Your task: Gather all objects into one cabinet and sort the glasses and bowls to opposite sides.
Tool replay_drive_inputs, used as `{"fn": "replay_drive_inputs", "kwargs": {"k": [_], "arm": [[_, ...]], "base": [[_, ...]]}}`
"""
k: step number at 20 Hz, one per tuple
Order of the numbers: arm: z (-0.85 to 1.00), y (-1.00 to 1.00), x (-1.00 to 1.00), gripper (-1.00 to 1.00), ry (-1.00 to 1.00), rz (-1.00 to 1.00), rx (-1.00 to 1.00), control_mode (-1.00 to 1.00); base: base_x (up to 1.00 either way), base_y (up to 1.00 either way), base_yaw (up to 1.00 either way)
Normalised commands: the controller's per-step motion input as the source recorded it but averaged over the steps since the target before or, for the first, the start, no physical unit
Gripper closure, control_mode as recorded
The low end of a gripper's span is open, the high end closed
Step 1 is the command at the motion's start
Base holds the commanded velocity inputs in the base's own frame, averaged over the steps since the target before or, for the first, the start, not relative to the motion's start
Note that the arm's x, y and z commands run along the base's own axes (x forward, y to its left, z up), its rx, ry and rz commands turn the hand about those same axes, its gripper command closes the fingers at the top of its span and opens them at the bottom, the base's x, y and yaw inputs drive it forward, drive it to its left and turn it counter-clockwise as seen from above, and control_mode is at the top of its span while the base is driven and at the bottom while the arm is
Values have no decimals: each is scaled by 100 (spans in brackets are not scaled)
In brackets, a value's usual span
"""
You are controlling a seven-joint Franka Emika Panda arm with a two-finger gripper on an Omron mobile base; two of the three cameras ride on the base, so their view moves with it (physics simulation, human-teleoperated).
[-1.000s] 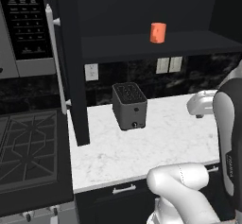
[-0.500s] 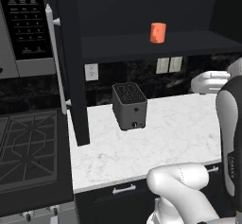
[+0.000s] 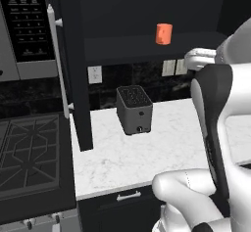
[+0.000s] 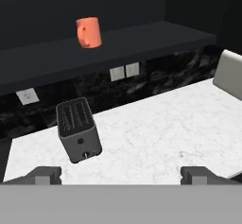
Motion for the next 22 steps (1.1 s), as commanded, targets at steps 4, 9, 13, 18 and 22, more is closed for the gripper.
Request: {"fn": "replay_drive_inputs", "kwargs": {"k": [4,9,13,18,22], "arm": [[5,22,52,-100,-1,-6,0,-100],[3,4,49,-100,0,-1,0,-100],[0,1,59,-100,-5,0,-1,-100],[0,2,38,-100,-13,0,-4,-100],[0,0,40,-100,-6,-1,-5,-100]], "base": [[0,0,0],[0,0,0],[0,0,0],[0,0,0],[0,0,0]]}}
